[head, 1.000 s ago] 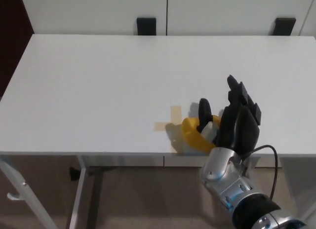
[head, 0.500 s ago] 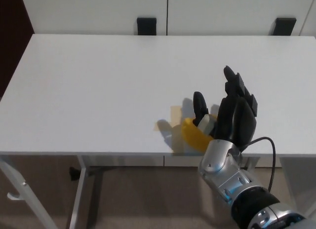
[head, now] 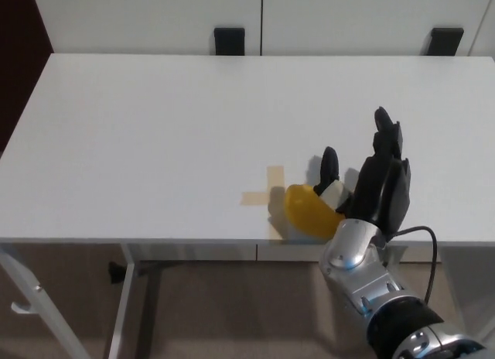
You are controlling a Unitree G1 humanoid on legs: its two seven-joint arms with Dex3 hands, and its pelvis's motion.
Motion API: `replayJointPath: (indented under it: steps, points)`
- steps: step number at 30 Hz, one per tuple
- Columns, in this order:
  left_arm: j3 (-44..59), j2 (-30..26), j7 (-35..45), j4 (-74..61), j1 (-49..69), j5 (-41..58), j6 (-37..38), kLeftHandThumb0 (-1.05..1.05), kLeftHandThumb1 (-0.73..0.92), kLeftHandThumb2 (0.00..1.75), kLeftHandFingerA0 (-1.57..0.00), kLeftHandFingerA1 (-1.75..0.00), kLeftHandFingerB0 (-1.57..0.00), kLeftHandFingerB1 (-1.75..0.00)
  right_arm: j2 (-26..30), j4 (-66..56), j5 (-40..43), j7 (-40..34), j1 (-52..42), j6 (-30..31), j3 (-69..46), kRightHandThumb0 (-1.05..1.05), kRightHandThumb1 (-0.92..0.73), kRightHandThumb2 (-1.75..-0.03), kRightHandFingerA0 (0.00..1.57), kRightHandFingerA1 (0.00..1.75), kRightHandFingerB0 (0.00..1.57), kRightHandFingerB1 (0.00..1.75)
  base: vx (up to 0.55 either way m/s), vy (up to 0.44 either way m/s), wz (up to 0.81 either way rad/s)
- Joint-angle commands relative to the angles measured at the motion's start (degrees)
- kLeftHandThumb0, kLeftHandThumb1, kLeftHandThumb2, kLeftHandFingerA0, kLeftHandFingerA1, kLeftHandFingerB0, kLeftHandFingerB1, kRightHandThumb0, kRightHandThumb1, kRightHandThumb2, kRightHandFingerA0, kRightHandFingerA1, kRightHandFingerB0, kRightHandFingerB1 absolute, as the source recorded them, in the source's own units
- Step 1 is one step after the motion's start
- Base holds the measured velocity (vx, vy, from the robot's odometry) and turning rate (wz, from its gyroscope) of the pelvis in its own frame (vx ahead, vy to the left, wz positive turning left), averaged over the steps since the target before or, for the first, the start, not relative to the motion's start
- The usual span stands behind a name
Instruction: The robot uses its right hand to push the yellow duck toy to the center of the white desk.
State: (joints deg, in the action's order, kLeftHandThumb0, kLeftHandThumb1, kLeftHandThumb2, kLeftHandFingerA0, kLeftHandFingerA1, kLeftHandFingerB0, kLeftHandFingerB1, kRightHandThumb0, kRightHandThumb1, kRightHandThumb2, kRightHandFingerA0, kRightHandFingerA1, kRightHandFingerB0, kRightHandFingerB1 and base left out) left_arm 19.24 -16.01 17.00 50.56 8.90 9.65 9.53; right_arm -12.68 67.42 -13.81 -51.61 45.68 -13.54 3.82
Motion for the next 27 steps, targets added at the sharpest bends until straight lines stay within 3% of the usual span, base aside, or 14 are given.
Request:
replayJointPath:
  steps: [1,2,3,4,9,10,24,25,27]
  points:
    - [-0.38,-0.75,-0.01,-0.1,0.08,-0.56,4.59,0.04,0.29,1.31,-0.91,-0.85,-0.96,-0.85,-12.1,-0.42,6.63,5.34,-2.53,-5.16,-3.12,-0.74,-0.84,-0.66,0.05,0.36,0.2,0.33,0.0,0.0,0.0]
    - [-0.38,-0.75,-0.01,-0.1,0.08,-0.56,4.59,0.04,0.29,1.31,-0.91,-0.85,-0.96,-0.85,-12.1,-0.42,6.63,5.34,-2.53,-5.16,-3.12,-0.74,-0.84,-0.66,0.05,0.36,0.2,0.33,0.0,0.0,0.0]
    - [-0.47,-0.96,-0.31,-0.75,0.01,-0.6,3.59,0.04,0.3,1.3,-0.9,-0.84,-0.94,-0.86,-12.34,-0.44,6.99,6.54,-2.4,-5.54,-3.23,-0.76,-0.65,-1.01,0.04,0.4,0.13,0.46,0.0,0.0,0.0]
    - [-0.52,-1.18,-0.59,-0.9,-0.11,-0.69,3.0,0.05,0.32,1.23,-0.92,-0.84,-0.95,-0.85,-12.59,-0.42,6.77,8.37,-2.35,-4.93,-2.63,-0.81,-0.68,-1.06,0.05,0.4,0.15,0.46,0.0,0.0,0.0]
    - [-0.62,-1.52,-0.47,-1.52,0.08,-0.73,2.88,0.03,0.3,1.29,-0.9,-0.84,-0.94,-0.86,-12.71,-0.25,5.52,11.83,-3.02,-4.63,-0.55,-0.82,-0.68,-1.06,0.07,0.49,0.17,0.46,0.0,0.0,0.0]
    - [-0.74,-1.53,-0.58,-1.6,0.08,-0.88,2.98,0.04,0.33,1.29,-0.89,-0.85,-0.92,-0.86,-12.62,-0.03,5.1,12.62,-3.6,-4.74,0.12,-0.83,-0.88,-0.67,0.14,0.44,0.26,0.34,0.0,0.0,0.0]
    - [-1.04,-2.29,-1.03,-1.26,-1.11,-1.39,2.38,0.01,0.38,1.25,-0.9,-0.83,-0.92,-0.85,-12.51,-0.16,3.95,18.26,-4.6,-2.92,4.96,-0.78,-0.89,-0.67,0.18,0.38,0.29,0.34,0.0,0.0,0.0]
    - [-1.04,-2.32,-0.79,-1.26,-1.11,-1.34,2.52,-0.04,0.37,1.23,-0.91,-0.85,-0.94,-0.84,-13.11,-0.49,4.55,19.34,-5.0,-3.11,5.02,-0.75,-0.89,-0.67,0.31,0.47,0.31,0.35,0.0,0.0,0.0]
    - [-1.03,-2.34,-0.6,-1.25,-1.12,-1.31,2.63,-0.04,0.37,1.23,-0.91,-0.85,-0.94,-0.84,-13.55,-0.74,5.02,20.15,-5.31,-3.25,5.09,-0.75,-0.89,-0.67,0.31,0.47,0.31,0.35,0.0,0.0,0.0]
